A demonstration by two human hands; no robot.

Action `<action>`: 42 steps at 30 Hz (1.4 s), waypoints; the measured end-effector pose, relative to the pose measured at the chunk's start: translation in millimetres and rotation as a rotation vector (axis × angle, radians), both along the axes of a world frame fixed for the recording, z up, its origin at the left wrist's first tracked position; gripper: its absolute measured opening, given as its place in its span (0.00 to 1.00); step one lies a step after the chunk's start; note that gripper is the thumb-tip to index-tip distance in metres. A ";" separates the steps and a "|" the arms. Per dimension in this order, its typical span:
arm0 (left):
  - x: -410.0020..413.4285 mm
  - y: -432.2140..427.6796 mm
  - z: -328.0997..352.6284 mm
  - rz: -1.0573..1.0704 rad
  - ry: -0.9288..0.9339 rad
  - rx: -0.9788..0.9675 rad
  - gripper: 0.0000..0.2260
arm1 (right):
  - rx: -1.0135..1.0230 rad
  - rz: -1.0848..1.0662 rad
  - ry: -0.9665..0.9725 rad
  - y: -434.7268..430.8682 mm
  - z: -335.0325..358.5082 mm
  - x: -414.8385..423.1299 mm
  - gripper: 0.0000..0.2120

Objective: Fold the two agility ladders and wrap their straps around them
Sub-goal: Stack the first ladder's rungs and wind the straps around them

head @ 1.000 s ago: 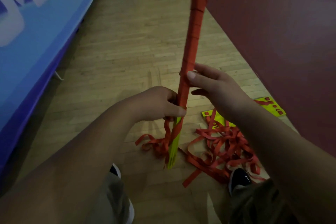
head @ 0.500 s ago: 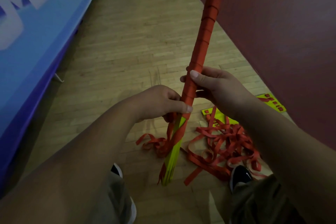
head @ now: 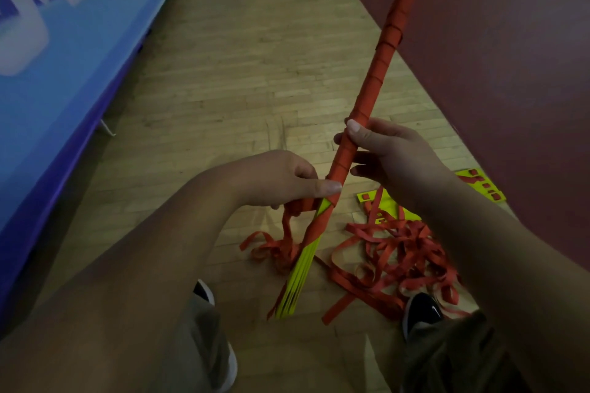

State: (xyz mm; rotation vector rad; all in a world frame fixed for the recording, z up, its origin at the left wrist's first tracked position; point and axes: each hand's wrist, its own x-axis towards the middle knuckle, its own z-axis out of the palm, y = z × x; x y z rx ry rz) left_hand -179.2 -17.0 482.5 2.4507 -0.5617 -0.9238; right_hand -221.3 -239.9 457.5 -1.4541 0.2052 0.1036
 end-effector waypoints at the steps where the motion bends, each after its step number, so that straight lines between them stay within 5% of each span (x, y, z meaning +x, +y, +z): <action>1: -0.3 0.4 -0.8 0.008 -0.005 0.008 0.31 | -0.012 0.004 0.002 0.6 -0.3 -0.5 0.16; 7: 1.5 -1.1 -7.4 0.040 -0.070 0.024 0.23 | -0.040 -0.043 0.011 3.5 -6.2 1.9 0.15; 22: 5.1 1.6 -16.6 0.009 -0.133 0.122 0.23 | -0.116 -0.127 0.041 6.0 -18.7 5.2 0.20; 28: 7.2 1.4 -22.6 -0.030 -0.157 0.079 0.08 | -0.165 -0.149 0.073 4.9 -20.7 5.1 0.23; 42: 5.6 -1.3 -22.9 -0.046 -0.185 0.125 0.09 | -0.139 -0.226 0.169 3.7 -31.7 6.0 0.26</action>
